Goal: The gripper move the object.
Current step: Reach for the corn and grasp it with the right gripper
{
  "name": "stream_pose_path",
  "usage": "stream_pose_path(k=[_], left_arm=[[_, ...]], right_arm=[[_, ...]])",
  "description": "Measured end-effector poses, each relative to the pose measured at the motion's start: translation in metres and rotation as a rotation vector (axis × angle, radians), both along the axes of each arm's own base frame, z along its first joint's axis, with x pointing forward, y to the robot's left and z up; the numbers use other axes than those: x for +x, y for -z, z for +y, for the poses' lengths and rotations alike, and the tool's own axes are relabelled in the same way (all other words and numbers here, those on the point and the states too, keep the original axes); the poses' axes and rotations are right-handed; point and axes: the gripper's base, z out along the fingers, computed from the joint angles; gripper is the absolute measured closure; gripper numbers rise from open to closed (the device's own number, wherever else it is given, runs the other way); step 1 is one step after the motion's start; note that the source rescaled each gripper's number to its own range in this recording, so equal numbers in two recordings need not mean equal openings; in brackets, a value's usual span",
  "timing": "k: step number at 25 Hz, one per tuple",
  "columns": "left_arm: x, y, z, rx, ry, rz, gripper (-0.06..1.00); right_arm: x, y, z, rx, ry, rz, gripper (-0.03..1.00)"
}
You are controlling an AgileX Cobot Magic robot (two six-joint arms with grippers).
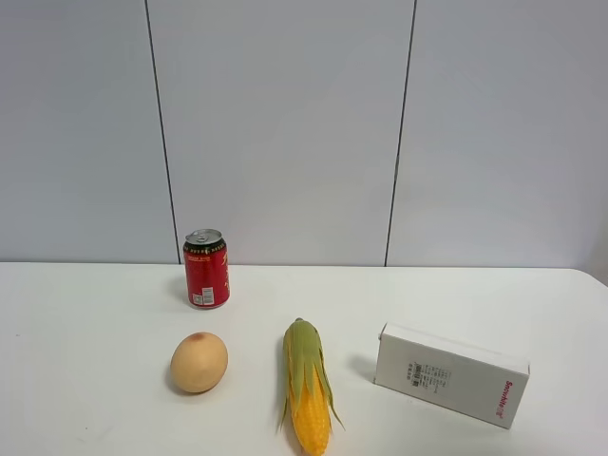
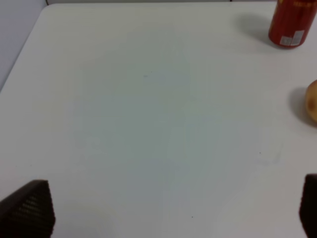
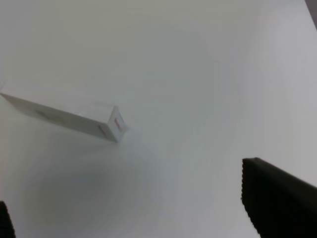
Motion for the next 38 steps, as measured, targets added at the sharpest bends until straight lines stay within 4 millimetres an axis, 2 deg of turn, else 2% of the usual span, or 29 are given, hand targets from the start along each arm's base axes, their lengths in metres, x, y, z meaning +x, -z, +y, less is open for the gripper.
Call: stream_pose_path(k=[5, 8, 11, 12, 14, 18, 24, 28, 32, 38], left_arm=[[0.0, 0.0, 0.0, 0.0, 0.0, 0.0, -0.06], [0.0, 0.0, 0.0, 0.0, 0.0, 0.0, -0.06], [0.0, 0.0, 0.0, 0.0, 0.0, 0.0, -0.06], [0.0, 0.0, 0.0, 0.0, 0.0, 0.0, -0.06], [0.0, 0.0, 0.0, 0.0, 0.0, 0.0, -0.06], [0.0, 0.0, 0.0, 0.0, 0.0, 0.0, -0.06], [0.0, 0.0, 0.0, 0.0, 0.0, 0.0, -0.06], [0.0, 0.0, 0.0, 0.0, 0.0, 0.0, -0.06], [0.0, 0.0, 0.0, 0.0, 0.0, 0.0, -0.06], [0.0, 0.0, 0.0, 0.0, 0.0, 0.0, -0.06]], right_arm=[[0.051, -0.004, 0.009, 0.017, -0.008, 0.14, 0.16], [0.081, -0.006, 0.027, 0.029, -0.059, 0.2, 0.16], [0.11, -0.015, 0.054, 0.051, -0.12, 0.215, 0.16], [0.11, -0.015, 0.054, 0.051, -0.12, 0.215, 0.16], [0.137, -0.02, 0.088, 0.057, -0.183, 0.238, 0.16], [0.172, -0.017, 0.136, 0.056, -0.249, 0.29, 0.16], [0.216, 0.012, 0.204, 0.0, -0.31, 0.393, 0.16], [0.236, 0.031, 0.236, -0.028, -0.3, 0.448, 0.16], [0.25, 0.055, 0.252, -0.018, -0.237, 0.511, 0.16], [0.262, 0.093, 0.26, -0.073, -0.16, 0.579, 0.16]])
